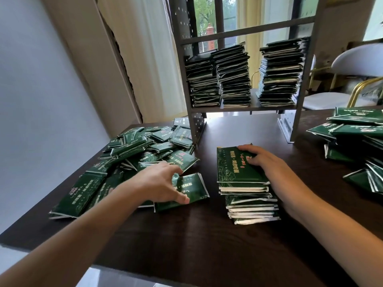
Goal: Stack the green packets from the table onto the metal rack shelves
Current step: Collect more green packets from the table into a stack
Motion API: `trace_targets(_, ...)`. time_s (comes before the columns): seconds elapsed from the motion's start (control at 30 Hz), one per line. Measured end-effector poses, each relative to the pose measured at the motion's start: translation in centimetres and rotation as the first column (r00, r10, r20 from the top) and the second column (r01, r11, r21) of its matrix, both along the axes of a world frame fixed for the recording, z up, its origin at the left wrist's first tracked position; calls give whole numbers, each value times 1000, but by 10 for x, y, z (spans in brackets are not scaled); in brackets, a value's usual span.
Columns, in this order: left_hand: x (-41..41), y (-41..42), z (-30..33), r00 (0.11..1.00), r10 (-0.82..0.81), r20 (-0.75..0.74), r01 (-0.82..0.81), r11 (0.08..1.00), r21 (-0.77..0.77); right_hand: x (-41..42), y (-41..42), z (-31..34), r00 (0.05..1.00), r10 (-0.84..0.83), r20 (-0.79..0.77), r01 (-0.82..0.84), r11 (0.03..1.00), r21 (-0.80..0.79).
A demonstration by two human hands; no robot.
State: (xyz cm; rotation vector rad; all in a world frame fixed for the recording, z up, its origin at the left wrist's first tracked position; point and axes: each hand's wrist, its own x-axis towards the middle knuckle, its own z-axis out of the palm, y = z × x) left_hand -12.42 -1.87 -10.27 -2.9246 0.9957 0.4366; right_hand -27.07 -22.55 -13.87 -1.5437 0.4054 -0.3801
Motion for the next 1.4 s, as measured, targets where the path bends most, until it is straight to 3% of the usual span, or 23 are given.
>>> trace_targets(0.13, 4, -4, -4, 997, 75, -29, -77, 994, -73, -4, 2, -2, 1000, 23, 18, -23, 999, 24)
trace_targets(0.23, 9, -2, -2, 968, 140, -209, -200, 932, -302, -4, 3, -4, 998, 54, 18, -54, 998, 29)
trace_targets(0.3, 8, -2, 5, 912, 114, -393, -316, 805, -502, -3, 4, -5, 997, 70, 14, -70, 997, 18)
trace_targets(0.37, 3, -4, 17, 794, 43, -606, -513, 582, -631, -1, 4, -6, 997, 72, 20, -72, 997, 6)
trace_targets(0.43, -3, -10, 26, 671, -83, -737, -658, 391, -643, -2, 4, -7, 996, 79, 50, -79, 997, 9)
trace_targets(0.5, -9, -18, 30, 610, -178, -772, -702, 328, -631, -1, 5, -7, 994, 94, 56, -95, 995, 10)
trace_targets(0.63, -27, -41, 24, 617, -162, -770, -649, 449, -615, 0, 8, -11, 994, 85, 69, -83, 996, -21)
trace_targets(0.73, -35, -55, 9, 686, -123, -717, -576, 509, -639, -6, 13, -10, 991, 105, 88, -106, 994, 4)
trace_targets(0.77, -36, -57, 5, 706, -97, -701, -566, 518, -641, -18, 11, -16, 973, 165, 163, -163, 986, -25)
trace_targets(0.83, -38, -61, -1, 719, -66, -692, -568, 518, -640, -12, -2, -29, 972, 25, 234, -76, 975, 210)
trace_targets(0.87, -39, -63, -4, 714, -64, -698, -578, 509, -638, -7, -7, -34, 969, -4, 248, -61, 965, 254)
trace_targets(0.97, -44, -69, -11, 691, -64, -720, -599, 507, -620, -16, 11, -18, 961, 122, 248, -148, 985, 87)
trace_targets(1.03, -51, -72, -11, 647, -99, -756, -618, 514, -595, -6, 22, -9, 983, 102, 149, -118, 988, 101)
trace_targets(1.1, -50, -75, -14, 625, -122, -771, -620, 522, -586, -5, 20, -16, 975, 77, 208, -93, 993, 67)
trace_targets(1.23, -44, -73, -11, 630, -106, -769, -628, 512, -585, 2, 17, -15, 984, 41, 172, -52, 997, 58)
trace_targets(1.3, -41, -65, -8, 589, -68, -805, -666, 524, -531, 0, 18, -15, 982, 39, 183, -51, 997, 64)
trace_targets(1.33, -38, -60, -6, 632, -40, -774, -646, 523, -556, 1, 18, -15, 982, 30, 184, -42, 997, 63)
trace_targets(1.4, -29, -40, -5, 855, 26, -518, -423, 614, -666, 1, 17, -15, 987, 30, 160, -41, 997, 68)
